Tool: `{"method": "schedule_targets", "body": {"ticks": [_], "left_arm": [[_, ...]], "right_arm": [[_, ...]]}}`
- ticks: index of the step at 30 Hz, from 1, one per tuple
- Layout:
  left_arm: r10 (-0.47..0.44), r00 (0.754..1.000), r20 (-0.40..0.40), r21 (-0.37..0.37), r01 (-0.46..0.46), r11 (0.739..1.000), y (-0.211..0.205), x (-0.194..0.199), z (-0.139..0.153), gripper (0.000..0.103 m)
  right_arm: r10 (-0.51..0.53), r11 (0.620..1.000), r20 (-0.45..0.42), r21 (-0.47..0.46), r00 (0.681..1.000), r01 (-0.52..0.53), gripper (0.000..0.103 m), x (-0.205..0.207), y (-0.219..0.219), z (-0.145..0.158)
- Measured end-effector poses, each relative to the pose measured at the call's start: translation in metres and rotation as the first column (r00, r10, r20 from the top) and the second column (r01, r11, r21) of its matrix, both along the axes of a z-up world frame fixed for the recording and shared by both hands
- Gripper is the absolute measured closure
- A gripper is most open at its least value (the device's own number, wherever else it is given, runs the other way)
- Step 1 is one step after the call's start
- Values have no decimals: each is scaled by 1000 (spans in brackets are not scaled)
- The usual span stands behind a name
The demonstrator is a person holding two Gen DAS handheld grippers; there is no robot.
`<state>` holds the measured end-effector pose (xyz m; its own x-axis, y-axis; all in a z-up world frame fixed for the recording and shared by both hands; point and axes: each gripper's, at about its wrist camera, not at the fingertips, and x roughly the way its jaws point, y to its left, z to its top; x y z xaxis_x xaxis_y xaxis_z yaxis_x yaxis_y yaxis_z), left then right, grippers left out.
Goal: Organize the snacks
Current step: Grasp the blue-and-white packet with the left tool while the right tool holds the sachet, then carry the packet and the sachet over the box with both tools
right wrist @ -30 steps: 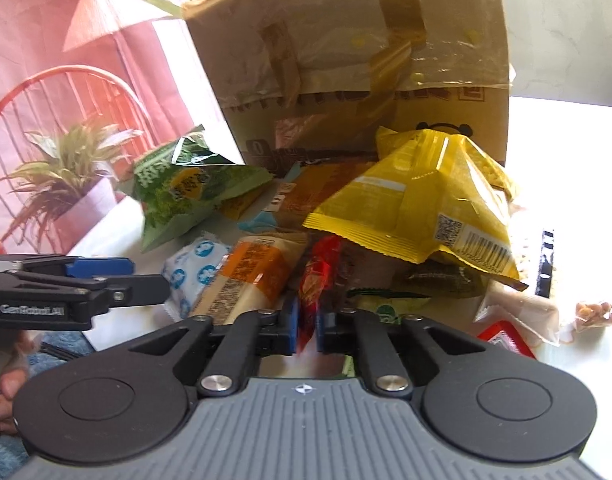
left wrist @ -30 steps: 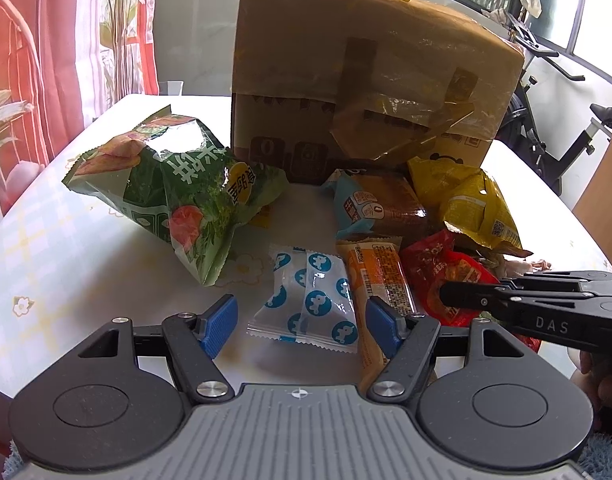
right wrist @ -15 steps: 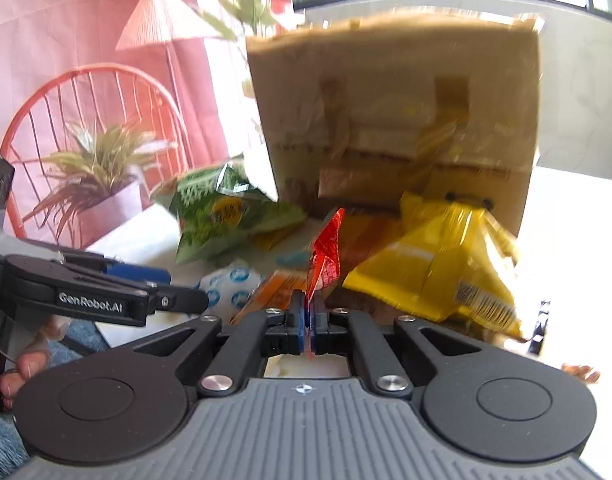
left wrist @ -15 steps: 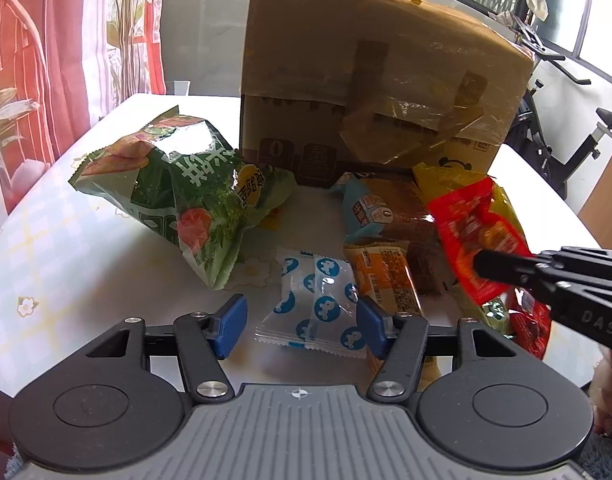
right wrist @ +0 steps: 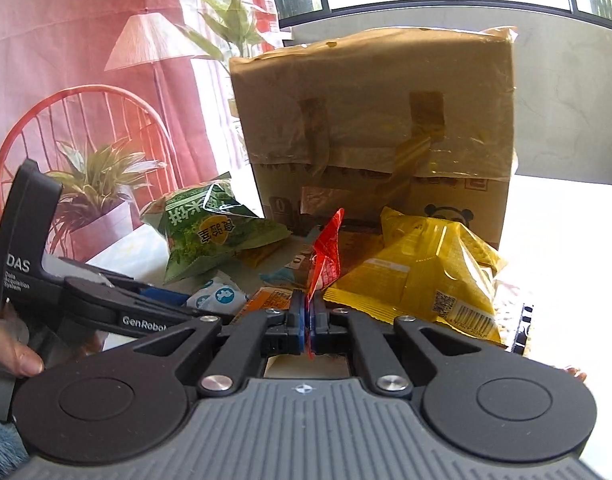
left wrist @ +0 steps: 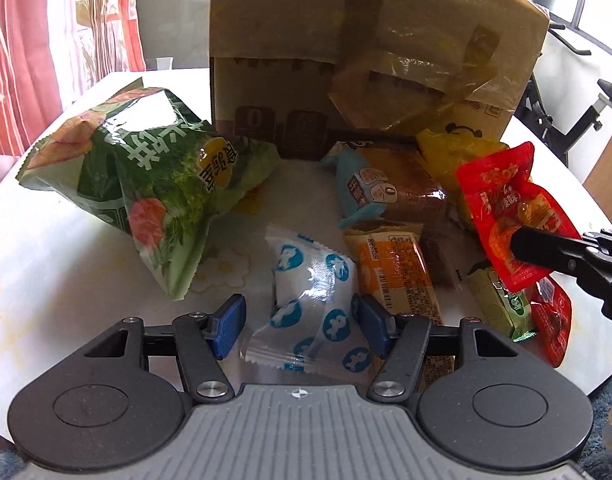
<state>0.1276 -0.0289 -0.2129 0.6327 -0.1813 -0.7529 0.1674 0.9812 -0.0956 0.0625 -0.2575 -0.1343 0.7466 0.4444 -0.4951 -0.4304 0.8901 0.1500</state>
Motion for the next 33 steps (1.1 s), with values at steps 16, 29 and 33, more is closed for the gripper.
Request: {"method": "schedule_targets", "body": {"ticks": [16, 29, 33], "left_arm": [[70, 992, 101, -75, -63, 995, 25, -28, 19, 62], [55, 980, 189, -75, -42, 996, 31, -33, 50, 62], [47, 970, 237, -95, -25, 995, 33, -33, 67, 62]], "right_arm": [[-16, 1000, -1, 0, 1000, 16, 101, 1, -2, -1], [-31, 999, 54, -27, 998, 32, 100, -4, -5, 9], [-38, 999, 81, -12, 996, 39, 100, -5, -10, 19]]}}
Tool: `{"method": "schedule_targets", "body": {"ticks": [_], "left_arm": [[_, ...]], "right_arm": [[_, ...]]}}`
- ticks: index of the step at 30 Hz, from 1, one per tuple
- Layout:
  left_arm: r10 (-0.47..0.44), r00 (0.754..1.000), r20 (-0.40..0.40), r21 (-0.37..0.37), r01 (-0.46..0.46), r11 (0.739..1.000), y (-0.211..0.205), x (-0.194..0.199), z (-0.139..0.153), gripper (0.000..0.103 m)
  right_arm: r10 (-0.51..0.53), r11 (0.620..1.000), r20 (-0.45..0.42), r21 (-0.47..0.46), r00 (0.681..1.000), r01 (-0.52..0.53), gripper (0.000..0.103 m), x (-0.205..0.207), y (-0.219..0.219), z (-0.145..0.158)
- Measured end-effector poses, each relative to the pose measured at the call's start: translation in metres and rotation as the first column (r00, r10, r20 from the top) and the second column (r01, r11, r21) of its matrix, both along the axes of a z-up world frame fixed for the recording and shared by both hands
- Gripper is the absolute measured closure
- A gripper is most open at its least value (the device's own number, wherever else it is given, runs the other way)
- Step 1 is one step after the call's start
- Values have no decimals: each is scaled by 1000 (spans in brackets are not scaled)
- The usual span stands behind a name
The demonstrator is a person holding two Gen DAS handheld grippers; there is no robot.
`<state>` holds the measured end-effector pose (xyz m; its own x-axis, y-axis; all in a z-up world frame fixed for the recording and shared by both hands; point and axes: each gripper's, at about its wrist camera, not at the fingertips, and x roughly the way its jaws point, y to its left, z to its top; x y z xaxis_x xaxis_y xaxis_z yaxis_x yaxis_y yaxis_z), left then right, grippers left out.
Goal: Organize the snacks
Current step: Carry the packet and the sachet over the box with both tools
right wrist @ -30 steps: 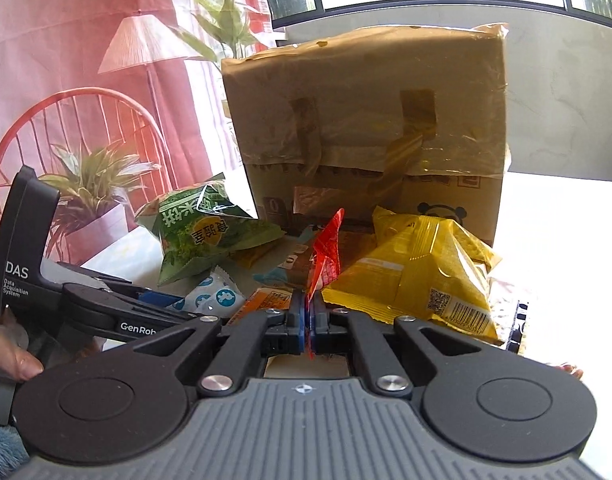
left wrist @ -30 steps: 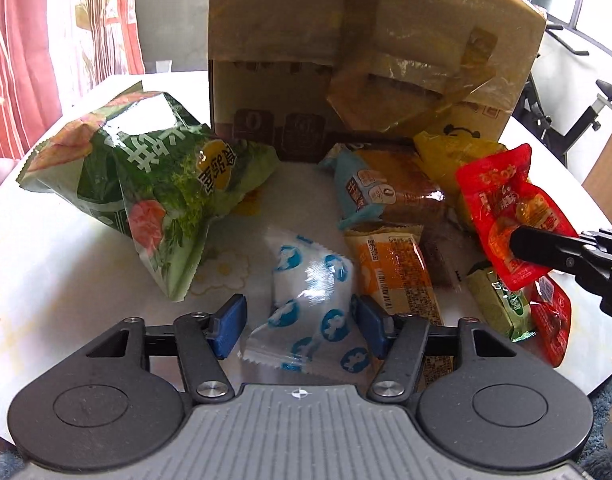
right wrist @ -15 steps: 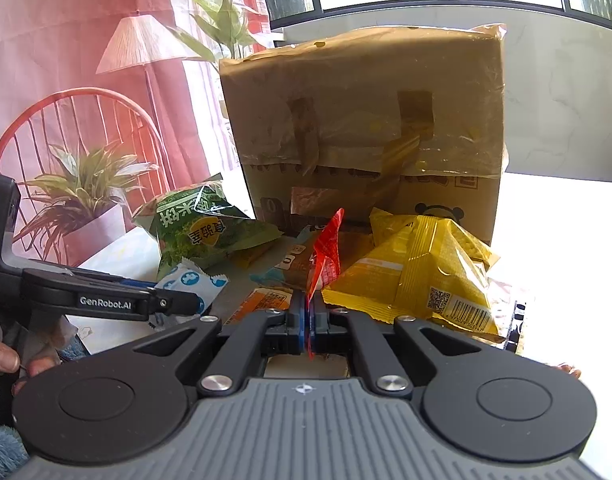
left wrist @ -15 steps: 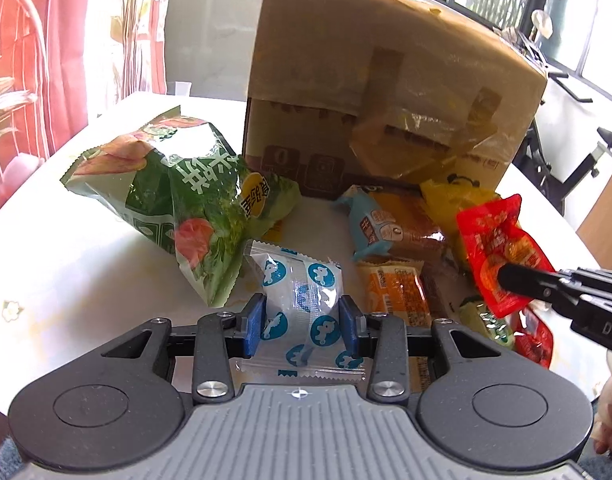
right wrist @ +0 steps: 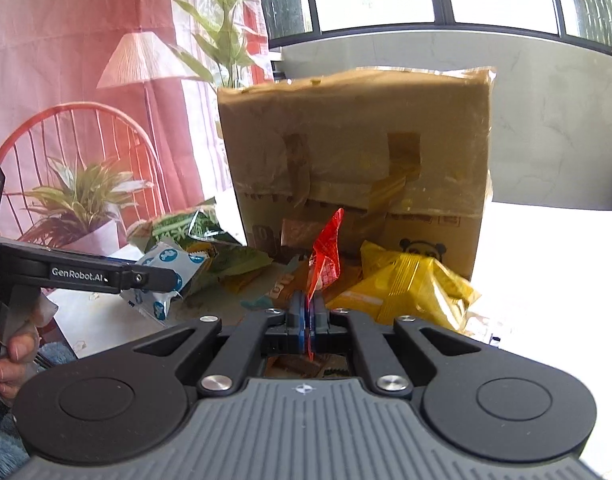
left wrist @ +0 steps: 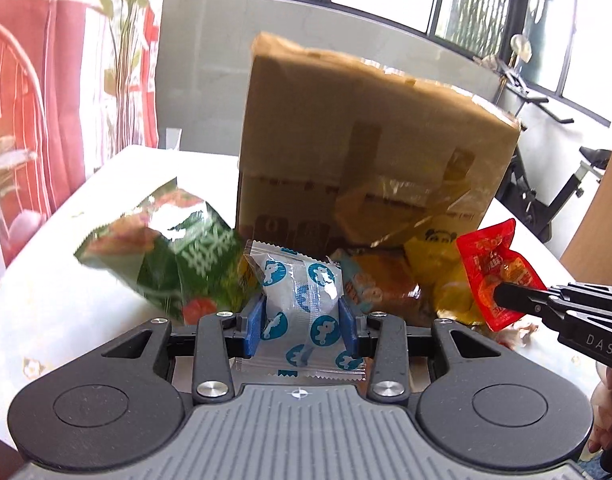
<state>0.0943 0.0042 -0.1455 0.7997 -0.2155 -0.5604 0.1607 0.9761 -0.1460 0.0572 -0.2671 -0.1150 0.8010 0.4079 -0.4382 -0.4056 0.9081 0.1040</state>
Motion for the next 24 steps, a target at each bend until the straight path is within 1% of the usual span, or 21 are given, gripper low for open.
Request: {"method": "schedule_targets", "body": {"ticks": [5, 10, 19, 24], "left_arm": [[-3, 998, 61, -14, 4, 1000, 4, 5, 26, 62], [-1, 990, 144, -28, 5, 1000, 1, 16, 54, 62], [-17, 965, 262, -39, 28, 999, -19, 44, 103, 62], [-46, 947, 318, -31, 59, 998, -36, 58, 133, 61]], "right_arm": [[-21, 1000, 51, 21, 998, 20, 100, 3, -9, 20], [-44, 999, 105, 33, 994, 40, 100, 16, -19, 44], [-65, 996, 197, 69, 978, 52, 100, 43, -30, 93], [-54, 998, 245, 50, 968, 43, 100, 62, -30, 119]]}}
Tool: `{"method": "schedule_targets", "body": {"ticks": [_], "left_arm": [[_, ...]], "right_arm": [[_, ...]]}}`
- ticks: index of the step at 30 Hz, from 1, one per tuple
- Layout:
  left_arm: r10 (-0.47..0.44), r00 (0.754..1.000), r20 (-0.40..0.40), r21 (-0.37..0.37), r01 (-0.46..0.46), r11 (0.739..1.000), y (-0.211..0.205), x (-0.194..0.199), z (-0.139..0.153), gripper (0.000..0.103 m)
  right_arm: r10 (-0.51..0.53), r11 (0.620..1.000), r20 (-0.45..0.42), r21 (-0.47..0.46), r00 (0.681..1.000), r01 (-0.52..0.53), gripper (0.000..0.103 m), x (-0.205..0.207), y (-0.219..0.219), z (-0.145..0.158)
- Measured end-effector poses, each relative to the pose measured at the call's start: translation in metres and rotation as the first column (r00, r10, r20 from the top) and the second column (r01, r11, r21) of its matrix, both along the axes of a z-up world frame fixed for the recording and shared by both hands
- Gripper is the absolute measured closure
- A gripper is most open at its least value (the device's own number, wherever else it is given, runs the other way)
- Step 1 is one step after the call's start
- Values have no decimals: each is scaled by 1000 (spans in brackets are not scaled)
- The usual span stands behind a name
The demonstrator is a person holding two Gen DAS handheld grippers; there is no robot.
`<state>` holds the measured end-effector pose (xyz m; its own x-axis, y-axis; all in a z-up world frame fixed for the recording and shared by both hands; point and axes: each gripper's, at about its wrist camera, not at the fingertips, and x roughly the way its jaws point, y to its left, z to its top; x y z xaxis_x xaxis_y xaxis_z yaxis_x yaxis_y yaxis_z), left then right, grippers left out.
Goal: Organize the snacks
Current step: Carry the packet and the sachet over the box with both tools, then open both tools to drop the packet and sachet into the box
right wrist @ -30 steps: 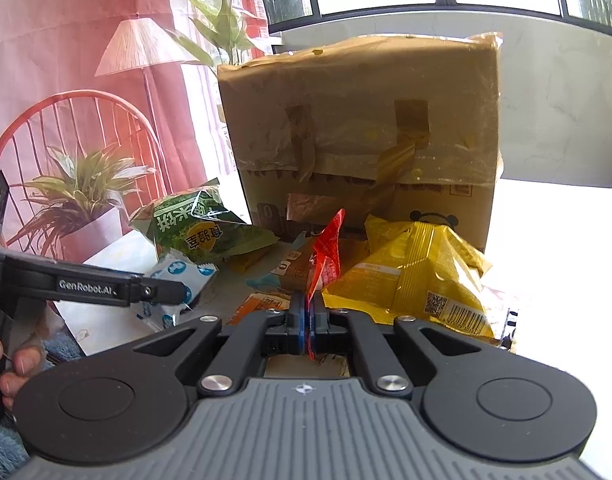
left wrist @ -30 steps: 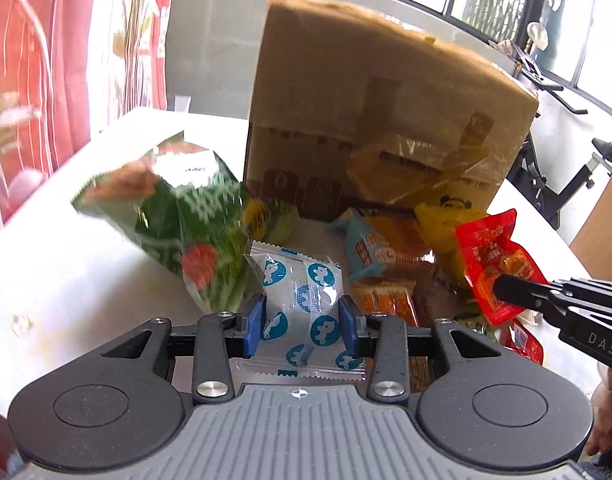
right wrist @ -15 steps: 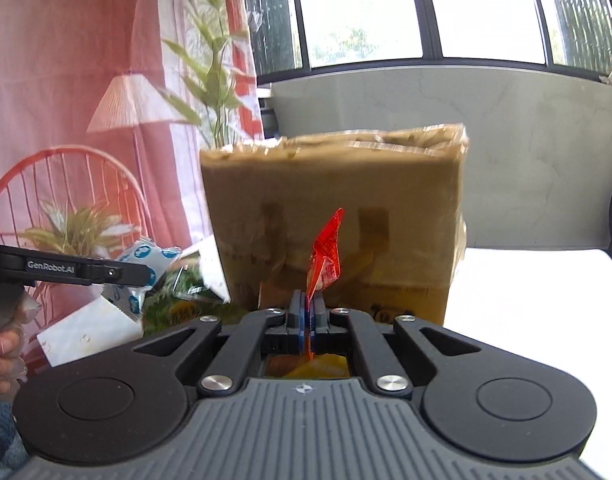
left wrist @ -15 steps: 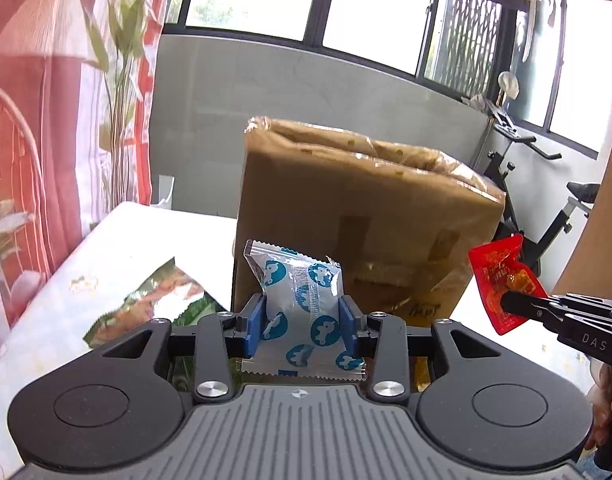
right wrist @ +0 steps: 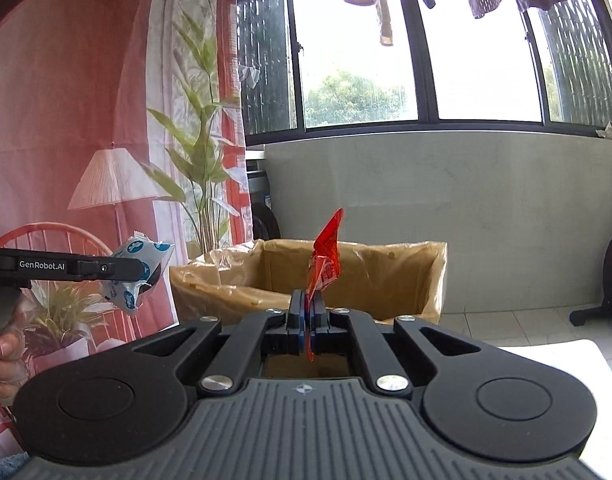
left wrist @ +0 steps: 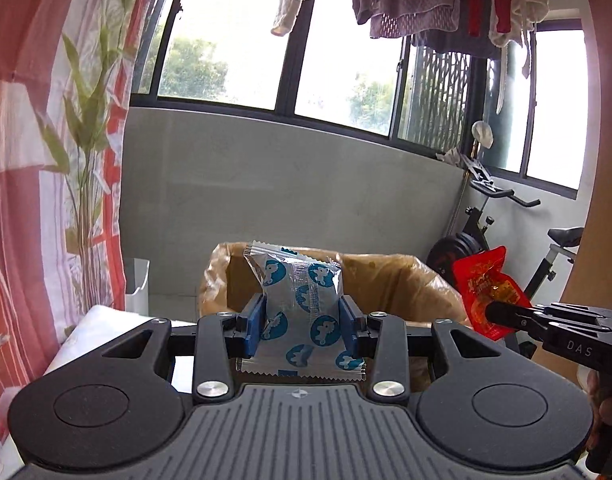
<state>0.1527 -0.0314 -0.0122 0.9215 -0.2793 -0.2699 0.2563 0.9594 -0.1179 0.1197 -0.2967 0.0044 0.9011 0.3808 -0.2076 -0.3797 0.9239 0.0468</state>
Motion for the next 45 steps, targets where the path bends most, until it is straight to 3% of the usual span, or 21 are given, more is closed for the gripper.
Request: {"method": "schedule_targets", "body": {"ticks": [4, 9, 12, 18, 21, 22, 24, 26, 35, 41, 45], "left_arm": [[-9, 1000, -2, 13, 9, 1000, -15, 25, 13, 61], [-2, 995, -101, -11, 1, 1000, -24, 73, 11, 61], [1, 991, -132, 9, 0, 1000, -29, 100, 7, 61], [19, 984, -175, 65, -8, 998, -38, 139, -1, 61], [8, 978, -207, 58, 4, 998, -38, 154, -5, 60], [7, 977, -212, 52, 4, 999, -37, 156, -7, 59], [22, 975, -222, 47, -12, 999, -34, 160, -9, 46], [42, 973, -228, 44, -33, 998, -28, 161, -8, 44], [55, 983, -176, 74, -43, 996, 18, 121, 15, 43], [46, 982, -182, 67, -34, 997, 54, 76, 10, 40], [84, 977, -194, 54, -75, 996, 75, 51, -6, 34]], "right_arm": [[-5, 999, -6, -35, 1000, 5, 100, 29, 0, 12], [-28, 999, -115, -42, 993, 23, 100, 79, 3, 12], [-48, 999, -187, -1, 981, 49, 100, 103, 2, 10], [-81, 997, -254, -13, 964, 80, 100, 128, -1, 5], [-97, 995, -281, -12, 955, 97, 99, 136, -4, 3], [-98, 995, -293, -6, 951, 101, 97, 138, -5, 3], [-107, 994, -308, -9, 945, 110, 95, 140, -7, 2], [-107, 994, -312, -14, 944, 108, 89, 140, -8, 4], [-47, 995, -253, 70, 966, 67, 83, 107, -28, 13], [-26, 991, -207, 123, 978, 52, 64, 69, -41, 7], [-11, 979, -226, 198, 974, 57, 42, 50, -48, -7]]}}
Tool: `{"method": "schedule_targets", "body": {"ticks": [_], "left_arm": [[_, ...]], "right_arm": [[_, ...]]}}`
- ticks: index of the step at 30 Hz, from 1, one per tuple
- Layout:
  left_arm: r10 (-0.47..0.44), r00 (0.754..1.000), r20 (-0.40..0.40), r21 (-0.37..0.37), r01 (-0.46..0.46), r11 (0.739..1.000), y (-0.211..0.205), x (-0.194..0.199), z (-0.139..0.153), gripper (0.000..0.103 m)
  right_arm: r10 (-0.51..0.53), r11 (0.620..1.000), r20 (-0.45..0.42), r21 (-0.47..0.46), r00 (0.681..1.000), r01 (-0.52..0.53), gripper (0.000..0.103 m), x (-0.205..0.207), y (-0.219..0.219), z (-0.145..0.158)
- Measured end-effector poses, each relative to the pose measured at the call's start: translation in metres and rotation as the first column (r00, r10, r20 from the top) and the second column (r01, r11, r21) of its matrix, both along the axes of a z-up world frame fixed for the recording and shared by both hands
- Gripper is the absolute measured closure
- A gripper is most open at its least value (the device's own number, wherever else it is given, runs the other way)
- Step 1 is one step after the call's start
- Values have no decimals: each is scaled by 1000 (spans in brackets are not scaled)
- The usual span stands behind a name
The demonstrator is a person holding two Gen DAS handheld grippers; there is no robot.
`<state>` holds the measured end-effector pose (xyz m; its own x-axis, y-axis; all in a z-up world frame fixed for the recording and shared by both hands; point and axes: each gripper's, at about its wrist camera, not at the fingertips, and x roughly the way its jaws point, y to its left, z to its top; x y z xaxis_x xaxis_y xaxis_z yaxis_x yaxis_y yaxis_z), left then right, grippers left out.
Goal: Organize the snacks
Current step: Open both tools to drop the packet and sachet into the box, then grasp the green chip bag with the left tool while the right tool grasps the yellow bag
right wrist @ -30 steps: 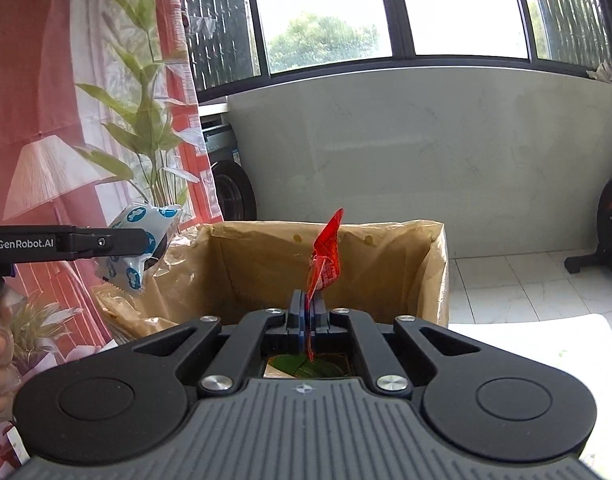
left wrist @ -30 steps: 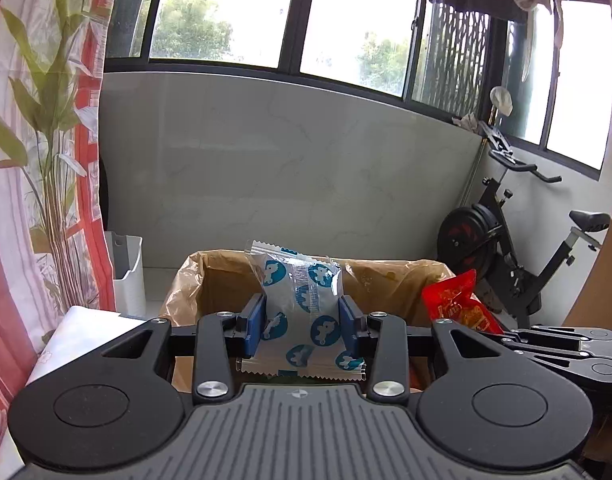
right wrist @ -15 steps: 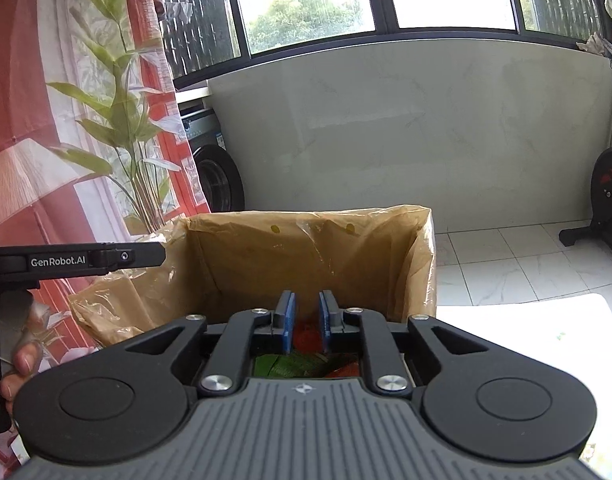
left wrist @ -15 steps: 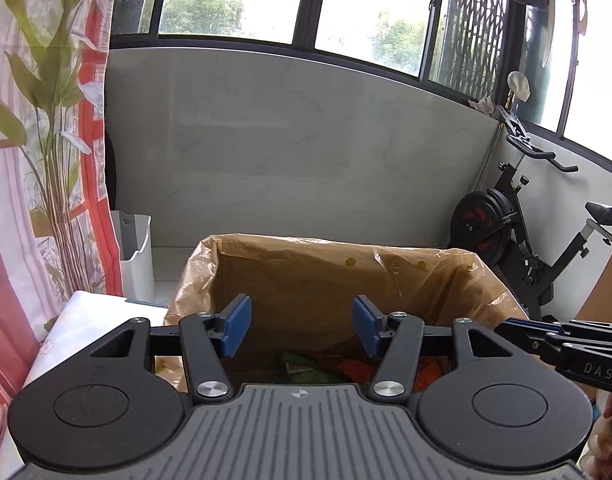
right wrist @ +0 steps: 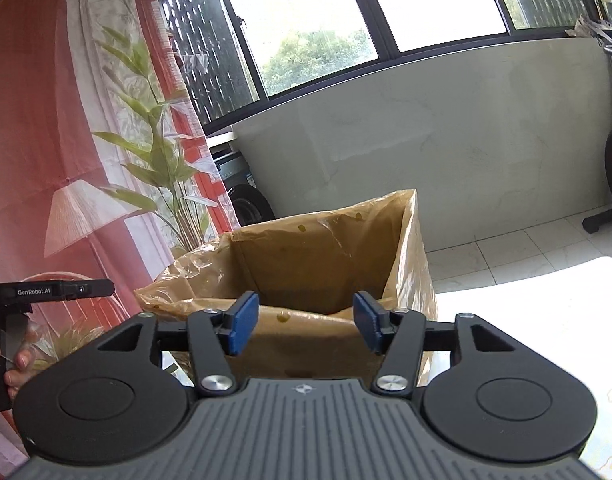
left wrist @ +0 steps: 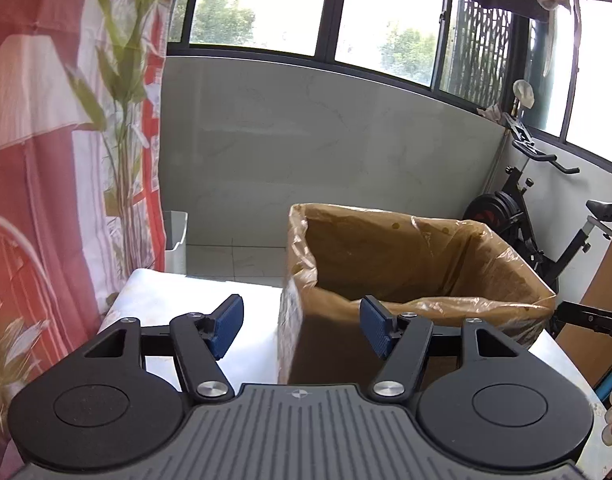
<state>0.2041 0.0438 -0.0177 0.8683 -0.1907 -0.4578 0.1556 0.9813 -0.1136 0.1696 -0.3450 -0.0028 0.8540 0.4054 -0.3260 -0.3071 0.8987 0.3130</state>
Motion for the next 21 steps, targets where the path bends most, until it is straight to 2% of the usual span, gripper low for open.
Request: {"method": "schedule_targets", "body": {"ticks": [2, 4, 8, 14, 17, 21], "left_arm": [[22, 1000, 5, 2, -22, 1000, 8, -11, -9, 30], [40, 999, -1, 0, -40, 999, 16, -20, -19, 27], [68, 996, -49, -4, -68, 998, 26, -28, -42, 26], [105, 987, -120, -79, -115, 990, 38, -35, -72, 24], [117, 983, -141, -72, -128, 989, 38, -37, -85, 24], [125, 978, -164, -63, -137, 989, 41, -41, -97, 24]], "right_arm": [[-6, 1000, -8, -8, 1000, 6, 32, -8, 1, -7], [-10, 1000, -24, -4, 1000, 10, 19, -15, 4, -17], [-29, 1000, -126, 8, 992, 30, 17, -17, 10, -43], [-136, 987, -214, -108, 967, 115, 16, -21, 31, -82], [-130, 989, -270, -100, 954, 107, 16, -17, 37, -98], [-164, 984, -301, -113, 939, 136, 16, -13, 39, -111]]}}
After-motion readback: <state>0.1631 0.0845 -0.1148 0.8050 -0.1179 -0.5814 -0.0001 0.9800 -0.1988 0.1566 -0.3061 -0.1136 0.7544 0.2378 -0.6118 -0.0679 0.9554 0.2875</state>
